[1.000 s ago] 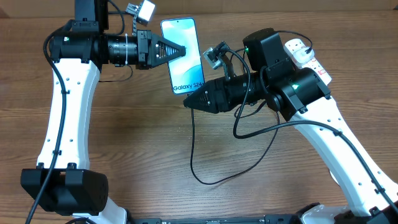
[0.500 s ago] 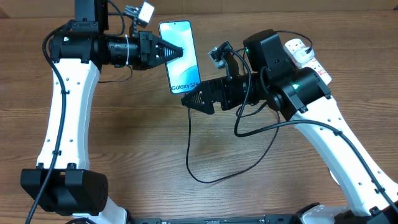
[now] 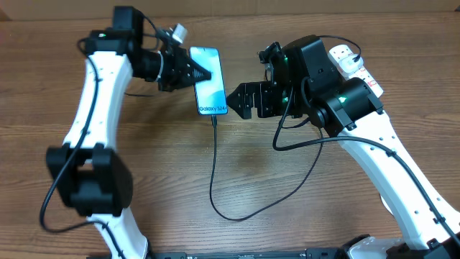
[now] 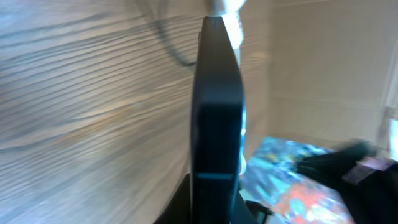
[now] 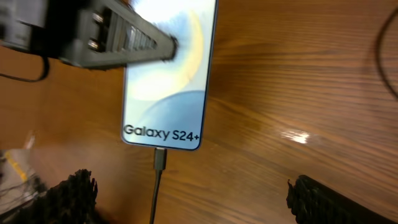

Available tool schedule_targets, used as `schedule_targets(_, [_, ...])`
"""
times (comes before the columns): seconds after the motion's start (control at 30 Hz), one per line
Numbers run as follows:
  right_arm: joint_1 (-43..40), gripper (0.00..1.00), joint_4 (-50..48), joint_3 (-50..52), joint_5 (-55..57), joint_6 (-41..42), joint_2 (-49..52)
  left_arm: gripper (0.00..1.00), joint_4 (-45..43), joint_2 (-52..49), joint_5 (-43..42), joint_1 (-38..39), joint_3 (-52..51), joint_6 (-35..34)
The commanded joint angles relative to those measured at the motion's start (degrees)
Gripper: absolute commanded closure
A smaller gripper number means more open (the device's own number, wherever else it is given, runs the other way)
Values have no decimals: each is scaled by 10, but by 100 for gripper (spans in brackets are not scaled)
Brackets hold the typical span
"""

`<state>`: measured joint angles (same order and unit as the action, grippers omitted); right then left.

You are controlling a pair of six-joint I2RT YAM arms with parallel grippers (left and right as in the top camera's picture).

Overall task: Plug charger to phone and switch on socket
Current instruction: 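Lower the phone flat onto the table with the left gripper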

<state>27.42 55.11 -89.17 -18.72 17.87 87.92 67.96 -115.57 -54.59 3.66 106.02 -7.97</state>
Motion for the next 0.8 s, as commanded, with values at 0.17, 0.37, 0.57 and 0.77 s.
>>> schedule_targets(0.17, [-2, 0, 1, -13, 73, 5, -8, 96, -51, -58, 116, 43, 2, -25])
schedule_targets(0.37, [-2, 0, 8, -12, 73, 7, -8, 96, -109, -85, 132, 47, 2, -54])
schedule_targets(0.57, [-2, 0, 9, -12, 74, 19, -7, 96, -117, -130, 92, 47, 2, -83])
schedule_targets(0.77, [-2, 0, 16, -12, 74, 19, -6, 96, -115, -184, 16, 47, 2, -63])
